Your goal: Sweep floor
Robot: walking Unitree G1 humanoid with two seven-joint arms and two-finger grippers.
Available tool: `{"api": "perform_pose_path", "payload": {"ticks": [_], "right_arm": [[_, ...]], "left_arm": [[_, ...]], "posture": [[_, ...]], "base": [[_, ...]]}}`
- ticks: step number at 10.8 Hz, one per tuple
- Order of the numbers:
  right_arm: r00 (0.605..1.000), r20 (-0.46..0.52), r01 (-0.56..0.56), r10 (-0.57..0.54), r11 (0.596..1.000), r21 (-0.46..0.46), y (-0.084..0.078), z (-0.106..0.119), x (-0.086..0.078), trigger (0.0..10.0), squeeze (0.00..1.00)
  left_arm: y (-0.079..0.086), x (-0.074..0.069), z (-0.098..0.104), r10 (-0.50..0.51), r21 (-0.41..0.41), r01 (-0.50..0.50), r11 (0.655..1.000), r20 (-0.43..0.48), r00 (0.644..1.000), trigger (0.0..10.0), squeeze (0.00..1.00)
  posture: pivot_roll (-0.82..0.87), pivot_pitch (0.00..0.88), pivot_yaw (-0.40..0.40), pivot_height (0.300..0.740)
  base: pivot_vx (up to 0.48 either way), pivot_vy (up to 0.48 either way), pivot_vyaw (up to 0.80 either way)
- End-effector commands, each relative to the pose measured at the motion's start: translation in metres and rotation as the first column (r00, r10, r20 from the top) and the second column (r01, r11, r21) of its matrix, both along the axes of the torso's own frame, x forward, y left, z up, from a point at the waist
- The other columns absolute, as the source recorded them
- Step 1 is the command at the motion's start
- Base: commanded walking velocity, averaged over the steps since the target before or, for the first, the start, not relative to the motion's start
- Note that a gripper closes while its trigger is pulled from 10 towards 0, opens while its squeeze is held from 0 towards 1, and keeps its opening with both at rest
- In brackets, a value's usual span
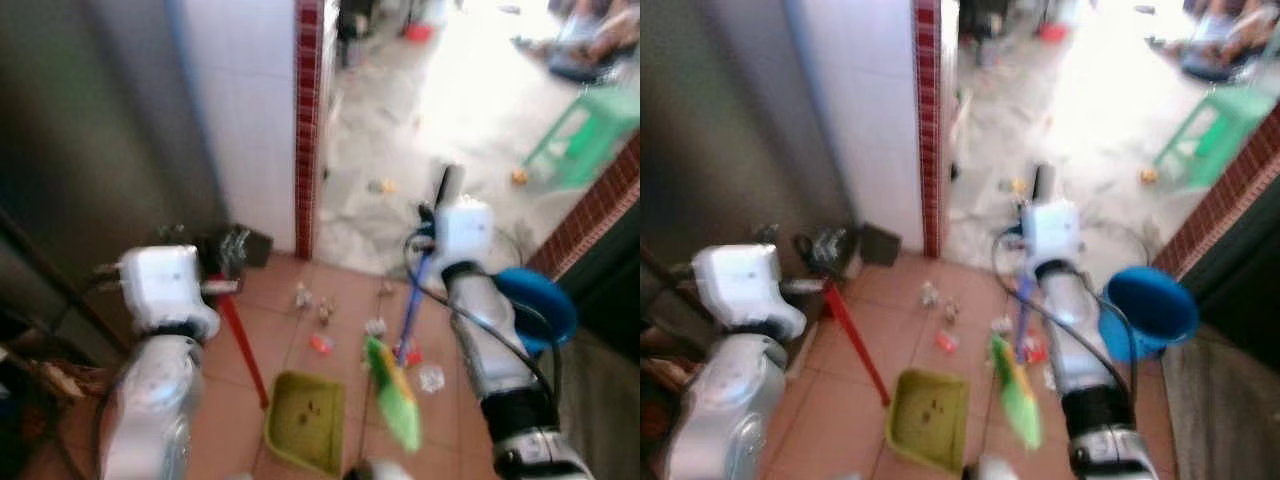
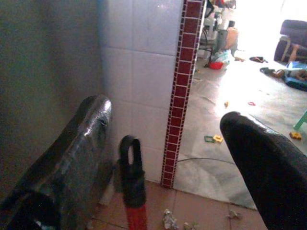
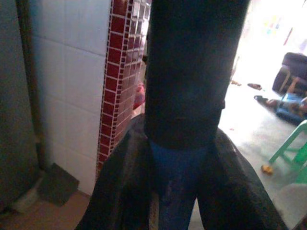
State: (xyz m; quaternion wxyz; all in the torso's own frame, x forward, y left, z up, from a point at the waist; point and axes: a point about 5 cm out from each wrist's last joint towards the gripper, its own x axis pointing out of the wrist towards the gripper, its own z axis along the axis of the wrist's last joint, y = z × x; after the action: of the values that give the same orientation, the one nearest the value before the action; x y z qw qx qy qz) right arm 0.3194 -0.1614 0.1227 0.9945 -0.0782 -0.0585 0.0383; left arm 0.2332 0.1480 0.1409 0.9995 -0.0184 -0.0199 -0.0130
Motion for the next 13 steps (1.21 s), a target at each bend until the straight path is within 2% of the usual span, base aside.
{"api": "perform_pose_path", "payload": {"ticks": [1,4,6,8,10,11,13], "right_arm": [[0.998,0.065,-0.019,0.021,0.999,-0.039,0.004,0.016,0.004,10.0,0.00],[0.998,0.066,-0.021,0.023,0.999,-0.036,0.006,0.016,0.007,10.0,0.00],[0.997,0.071,-0.025,0.028,0.999,-0.039,0.007,0.018,0.008,10.0,0.00],[0.997,0.070,-0.018,0.021,0.999,-0.044,0.004,0.017,0.008,10.0,0.00],[0.997,0.069,-0.014,0.017,0.999,-0.048,0.002,0.017,0.006,10.0,0.00],[0.998,0.064,-0.012,0.016,0.998,-0.058,-0.001,0.017,0.005,10.0,0.00],[0.998,0.064,-0.012,0.016,0.998,-0.065,-0.004,0.018,0.005,10.0,0.00]], "left_arm": [[0.010,-0.002,-0.003,0.037,0.022,-0.036,0.999,-0.020,0.999,10.0,0.00],[0.014,0.010,-0.013,0.066,0.078,-0.060,0.995,-0.074,0.995,10.0,0.00],[0.013,0.010,-0.026,0.037,0.101,-0.022,0.995,-0.153,0.987,10.0,0.00],[0.014,0.014,-0.043,0.001,0.069,0.014,0.998,-0.212,0.977,10.0,0.00],[0.012,0.018,-0.053,-0.030,0.121,0.060,0.991,-0.234,0.972,10.0,0.00],[0.012,0.019,-0.058,-0.053,0.084,0.076,0.994,-0.244,0.968,10.0,0.00],[0.012,0.022,-0.065,-0.096,0.067,0.117,0.991,-0.257,0.962,10.0,0.00]], "posture": [[0.03,0.000,-0.041,0.740],[0.03,0.000,-0.046,0.740],[0.04,0.000,-0.050,0.740],[0.02,0.000,-0.043,0.740],[0.01,0.000,-0.045,0.740],[0.00,0.000,-0.049,0.740],[-0.02,0.000,-0.055,0.740]], "base": [[0.000,0.000,0.00],[0.000,0.000,0.00],[0.000,0.000,0.00],[0.000,0.000,0.00],[0.000,0.000,0.00],[0.000,0.000,0.00],[0.000,0.000,0.00]]}}
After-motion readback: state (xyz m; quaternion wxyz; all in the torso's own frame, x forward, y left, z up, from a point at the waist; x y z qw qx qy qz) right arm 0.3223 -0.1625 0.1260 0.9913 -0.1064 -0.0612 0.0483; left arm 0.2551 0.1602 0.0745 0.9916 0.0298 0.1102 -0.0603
